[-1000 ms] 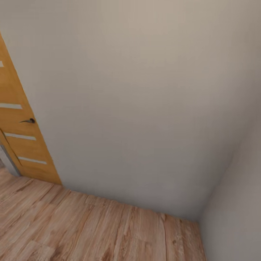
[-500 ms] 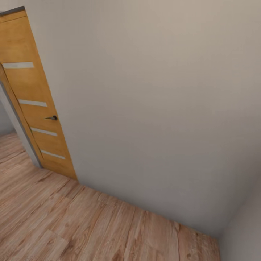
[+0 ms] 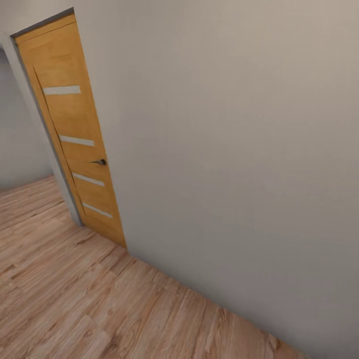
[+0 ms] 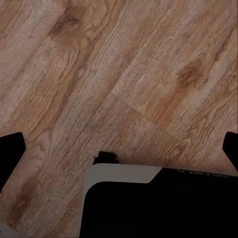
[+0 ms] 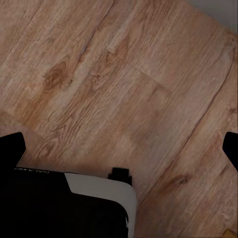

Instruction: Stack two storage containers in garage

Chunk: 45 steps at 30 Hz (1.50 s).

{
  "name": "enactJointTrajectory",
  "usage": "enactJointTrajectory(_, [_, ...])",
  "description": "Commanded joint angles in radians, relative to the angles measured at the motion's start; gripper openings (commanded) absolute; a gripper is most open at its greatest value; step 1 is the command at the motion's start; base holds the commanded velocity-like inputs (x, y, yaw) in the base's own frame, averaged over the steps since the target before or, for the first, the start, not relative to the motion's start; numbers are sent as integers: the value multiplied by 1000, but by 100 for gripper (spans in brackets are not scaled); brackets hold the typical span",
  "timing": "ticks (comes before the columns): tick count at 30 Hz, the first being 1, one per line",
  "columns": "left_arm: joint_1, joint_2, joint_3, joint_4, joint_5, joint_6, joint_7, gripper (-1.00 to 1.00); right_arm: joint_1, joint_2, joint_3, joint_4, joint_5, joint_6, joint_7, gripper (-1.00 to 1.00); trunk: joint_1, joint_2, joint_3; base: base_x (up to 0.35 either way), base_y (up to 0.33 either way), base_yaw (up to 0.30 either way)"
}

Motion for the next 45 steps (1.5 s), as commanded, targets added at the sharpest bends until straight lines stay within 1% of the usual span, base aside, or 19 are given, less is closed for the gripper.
enactJointTrajectory(1, [-2,0,6,5,2,-7,1,100,-2,-1,-7,4,10,-8,1,100,1,-2,-2,295,104,273])
enactJointTrajectory(45, [-2,0,6,5,2,-6,1,100,-2,-1,-7,5,9,-8,1,100,1,-2,-2,301,95,297])
